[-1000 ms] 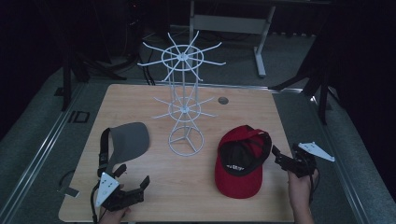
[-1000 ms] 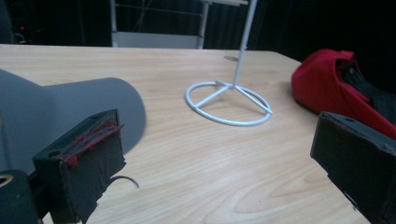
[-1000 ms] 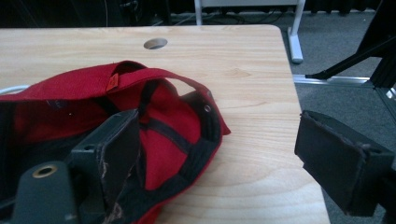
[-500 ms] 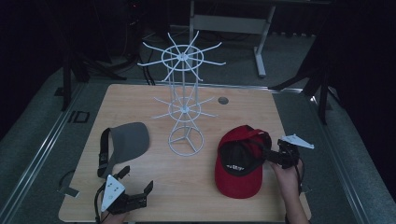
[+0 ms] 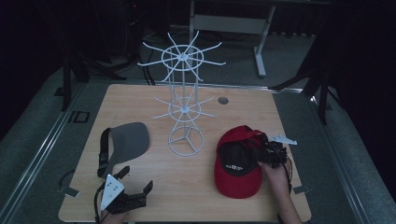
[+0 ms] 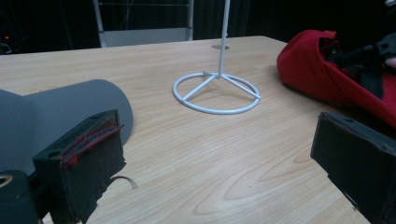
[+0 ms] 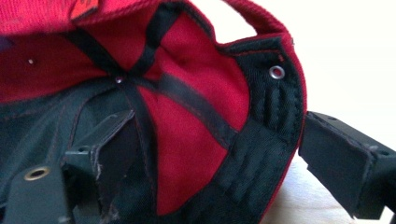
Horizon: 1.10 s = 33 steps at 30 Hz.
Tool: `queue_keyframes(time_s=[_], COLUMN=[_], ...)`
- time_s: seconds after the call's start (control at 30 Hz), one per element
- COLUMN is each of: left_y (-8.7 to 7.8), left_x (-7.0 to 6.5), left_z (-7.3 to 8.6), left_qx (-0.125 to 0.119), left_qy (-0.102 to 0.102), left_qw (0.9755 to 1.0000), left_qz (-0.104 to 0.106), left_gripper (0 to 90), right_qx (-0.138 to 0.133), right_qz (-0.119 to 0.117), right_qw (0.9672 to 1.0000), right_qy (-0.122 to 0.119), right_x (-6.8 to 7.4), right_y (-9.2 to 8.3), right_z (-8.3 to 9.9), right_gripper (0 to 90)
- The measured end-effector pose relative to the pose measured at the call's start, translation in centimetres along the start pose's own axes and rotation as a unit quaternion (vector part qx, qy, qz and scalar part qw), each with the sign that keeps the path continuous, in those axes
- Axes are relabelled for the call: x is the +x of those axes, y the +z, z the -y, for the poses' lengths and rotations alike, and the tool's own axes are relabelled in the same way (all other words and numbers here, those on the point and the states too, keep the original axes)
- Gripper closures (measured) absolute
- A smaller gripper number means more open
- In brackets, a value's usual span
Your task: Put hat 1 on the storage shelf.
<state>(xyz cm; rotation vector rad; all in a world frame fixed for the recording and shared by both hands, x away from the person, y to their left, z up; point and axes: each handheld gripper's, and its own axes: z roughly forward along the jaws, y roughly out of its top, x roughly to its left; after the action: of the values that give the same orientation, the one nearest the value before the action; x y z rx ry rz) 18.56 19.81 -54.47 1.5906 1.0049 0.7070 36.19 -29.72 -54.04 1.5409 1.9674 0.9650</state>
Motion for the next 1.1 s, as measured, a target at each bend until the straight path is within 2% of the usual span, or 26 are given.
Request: queue_keyframes(time_s=[0.17,0.27,0.3,0.37,0.4,0.5,0.57,0.7,0.8,0.9,1.1], left_y=[0.0,0.0,0.0,0.0,0.0,0.0,0.0,-0.1,-0.1,0.0,-0.1], left_x=[0.0,0.1,0.1,0.2,0.2,0.2,0.2,0.3,0.3,0.3,0.3], left_z=[0.0,0.0,0.0,0.0,0.0,0.0,0.0,0.0,0.0,0.0,0.0], left_qx=[0.001,0.002,0.002,0.002,0.002,0.002,0.001,0.002,0.002,0.003,0.003], left_qy=[0.001,-0.002,-0.003,-0.003,-0.004,-0.004,-0.004,-0.006,-0.006,-0.008,-0.007], left_qw=[1.0000,1.0000,1.0000,1.0000,1.0000,1.0000,1.0000,1.0000,1.0000,1.0000,1.0000], left_qz=[0.000,-0.001,-0.001,-0.002,-0.002,-0.002,-0.002,-0.001,-0.002,-0.002,-0.004], left_gripper=[3.1,3.1,3.1,3.1,3.1,3.1,3.1,3.1,3.1,3.1,3.1], right_qx=[0.031,0.035,0.034,0.037,0.041,0.044,0.041,0.042,0.027,0.011,-0.018], right_qz=[0.010,0.015,0.014,0.016,0.014,0.004,0.008,0.003,0.005,0.002,0.003], right_qw=[0.9988,0.9981,0.9977,0.9970,0.9961,0.9946,0.9938,0.9941,0.9936,0.9950,0.9951], right_qy=[-0.036,-0.048,-0.056,-0.066,-0.077,-0.094,-0.103,-0.100,-0.110,-0.099,-0.097], right_x=[0.9,1.3,1.5,1.9,2.0,2.6,2.9,3.0,3.2,3.1,3.0], right_y=[1.0,1.2,1.1,1.2,1.3,1.3,1.4,1.4,1.0,0.3,-1.2], right_z=[0.2,0.3,0.2,0.2,0.2,0.2,0.3,0.2,0.1,-0.3,-1.2], right_gripper=[17.4,32.8,40.8,46.8,56.2,73.1,84.3,88.2,88.6,88.6,88.7])
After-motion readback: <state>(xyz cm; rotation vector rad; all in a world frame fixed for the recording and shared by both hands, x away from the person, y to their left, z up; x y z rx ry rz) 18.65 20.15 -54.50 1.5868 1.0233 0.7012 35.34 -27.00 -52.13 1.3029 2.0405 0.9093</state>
